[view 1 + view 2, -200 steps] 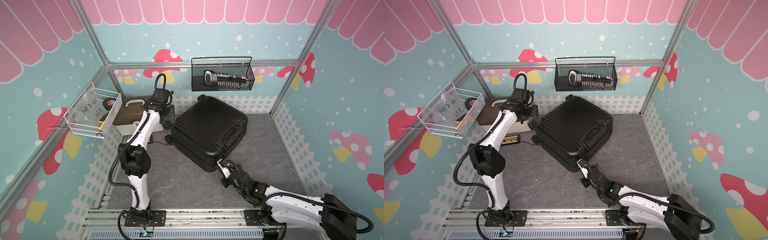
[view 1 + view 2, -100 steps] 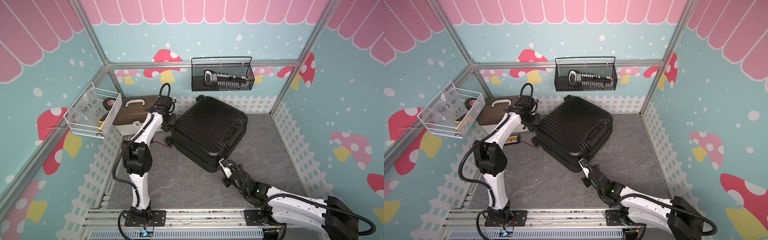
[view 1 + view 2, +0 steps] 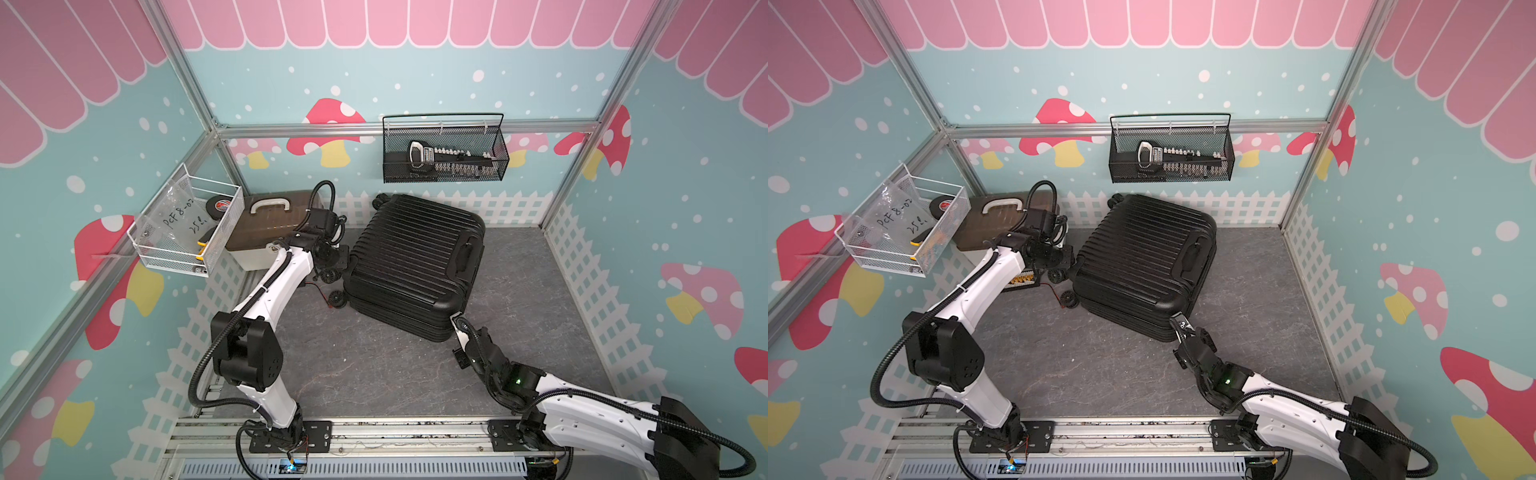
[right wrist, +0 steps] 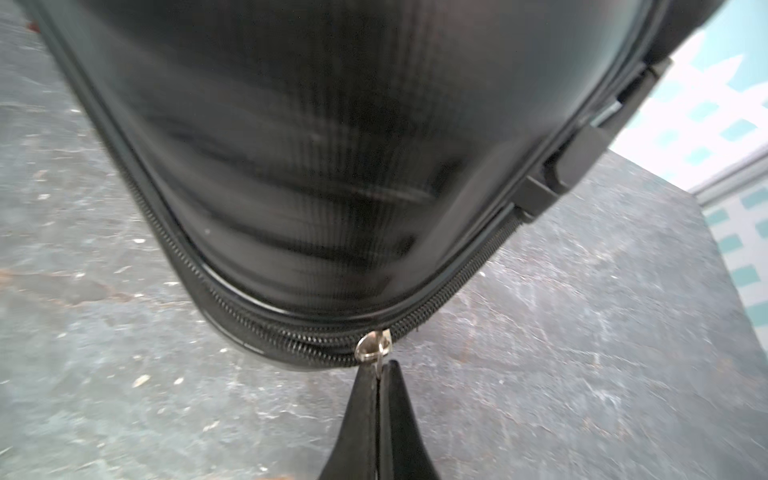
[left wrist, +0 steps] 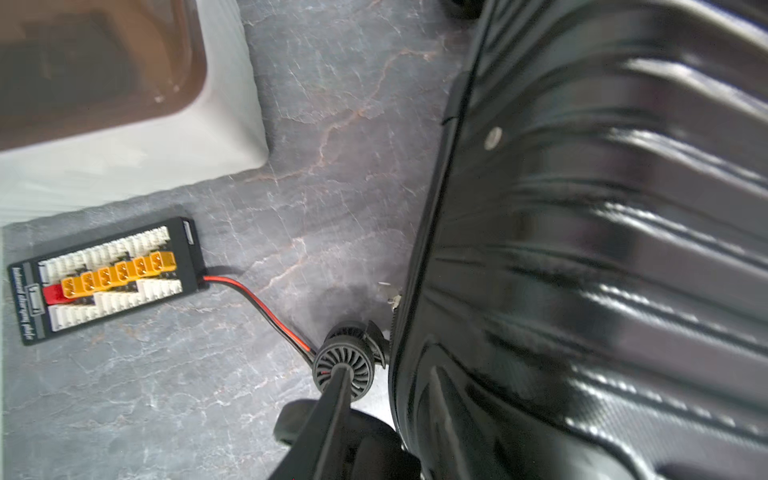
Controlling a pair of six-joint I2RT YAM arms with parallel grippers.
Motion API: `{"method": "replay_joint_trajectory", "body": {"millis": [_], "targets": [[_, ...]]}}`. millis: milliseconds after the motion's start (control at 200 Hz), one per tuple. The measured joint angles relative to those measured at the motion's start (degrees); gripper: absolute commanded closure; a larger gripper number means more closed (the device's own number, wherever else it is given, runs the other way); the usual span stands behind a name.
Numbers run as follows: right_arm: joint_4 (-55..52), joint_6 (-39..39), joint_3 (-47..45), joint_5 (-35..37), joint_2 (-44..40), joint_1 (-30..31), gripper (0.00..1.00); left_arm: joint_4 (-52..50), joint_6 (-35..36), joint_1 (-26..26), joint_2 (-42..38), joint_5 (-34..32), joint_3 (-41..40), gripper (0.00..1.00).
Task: Close the suitcase zippers
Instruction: Zip the zipper on the suitcase.
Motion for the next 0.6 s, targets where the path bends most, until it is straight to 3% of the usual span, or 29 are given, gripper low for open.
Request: {"method": "replay_joint_trajectory", "body": {"millis": [170,315,406,601], "targets": [[0.0,-0.8,0.2,1.1,0.8,-4.7,1.0,0.5,-0.1,-2.0,-6.3,1.6,-6.9,0.67],[0.2,-1.4,1.2,-0.7,2.1,-8.8,1.0,0.1,-1.4,-3.1,-10.5,2.1,-10.7,0.57],[0.7,-1.7,1.5,-2.3,2.2,-10.4,1.0,-2.0,-1.7,-3.9,-12.7,-1.0,-11.4,0.5],[0.7,-2.2,1.6,-5.0,1.8,-11.6,1.0,-5.3,1.8,-7.3,-17.9,-9.4,-9.6,0.5]]}}
